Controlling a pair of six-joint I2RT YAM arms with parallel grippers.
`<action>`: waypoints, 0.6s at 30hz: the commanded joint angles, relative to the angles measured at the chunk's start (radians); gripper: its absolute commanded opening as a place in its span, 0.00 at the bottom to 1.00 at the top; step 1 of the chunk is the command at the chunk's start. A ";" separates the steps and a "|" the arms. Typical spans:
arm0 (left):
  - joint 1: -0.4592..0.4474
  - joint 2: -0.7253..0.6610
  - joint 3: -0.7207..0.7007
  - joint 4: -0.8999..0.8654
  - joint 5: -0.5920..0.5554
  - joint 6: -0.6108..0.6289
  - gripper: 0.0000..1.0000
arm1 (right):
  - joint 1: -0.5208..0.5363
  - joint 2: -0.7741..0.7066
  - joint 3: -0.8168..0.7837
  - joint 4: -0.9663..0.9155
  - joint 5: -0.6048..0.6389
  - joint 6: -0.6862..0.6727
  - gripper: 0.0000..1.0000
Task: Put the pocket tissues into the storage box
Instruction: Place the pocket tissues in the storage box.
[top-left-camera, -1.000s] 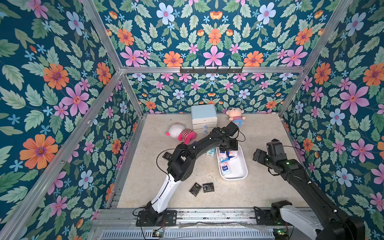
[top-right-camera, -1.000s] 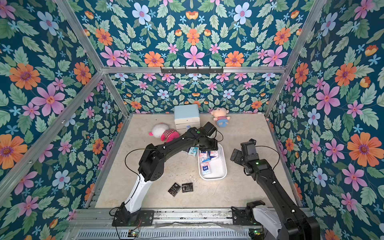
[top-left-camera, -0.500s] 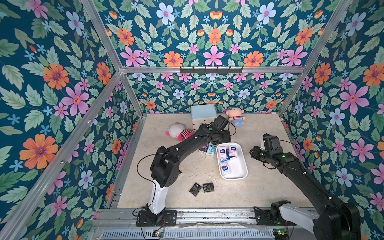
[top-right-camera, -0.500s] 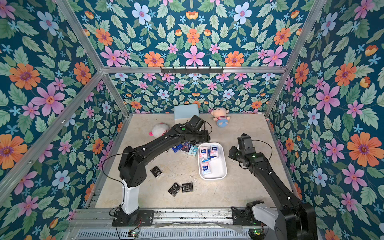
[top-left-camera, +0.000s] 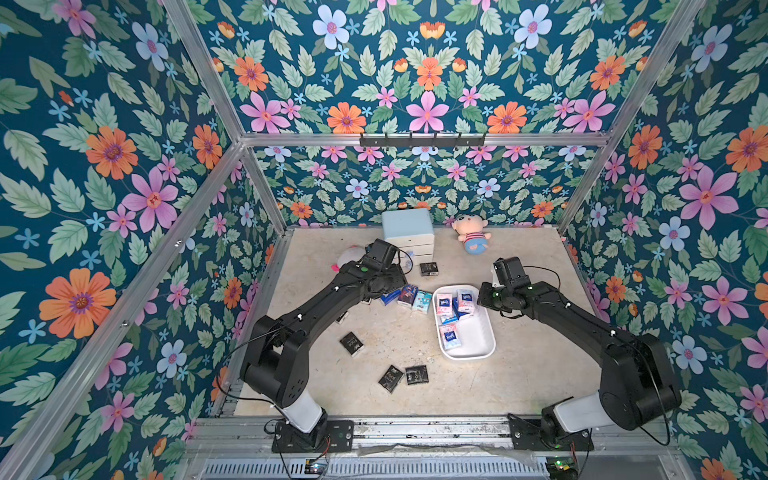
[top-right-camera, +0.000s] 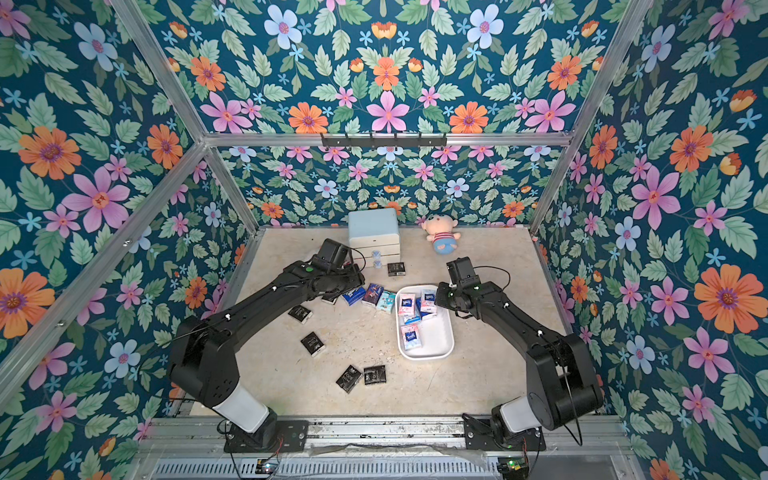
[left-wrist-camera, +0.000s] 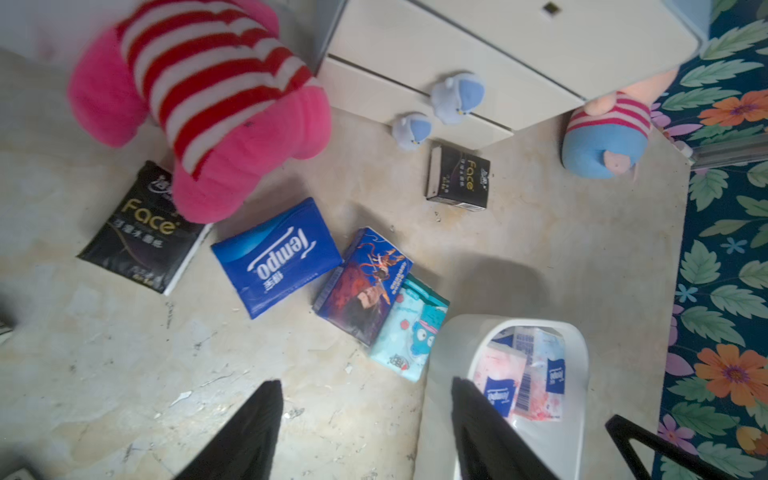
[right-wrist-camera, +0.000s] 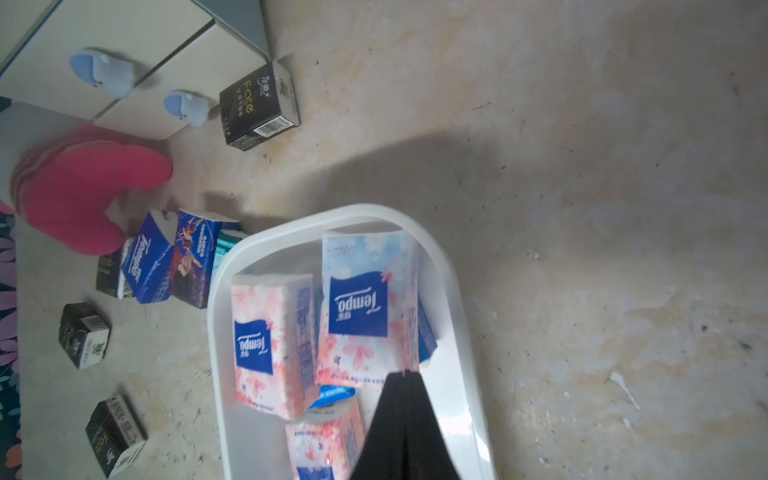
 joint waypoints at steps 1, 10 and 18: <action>0.021 -0.013 -0.027 0.018 -0.008 0.026 0.70 | 0.003 0.053 0.041 -0.014 0.049 0.000 0.07; 0.073 0.022 -0.042 0.010 0.011 0.067 0.71 | 0.006 0.157 0.101 -0.008 0.033 -0.004 0.10; 0.092 0.073 -0.008 0.012 0.041 0.096 0.71 | 0.026 0.246 0.152 0.001 -0.003 -0.022 0.14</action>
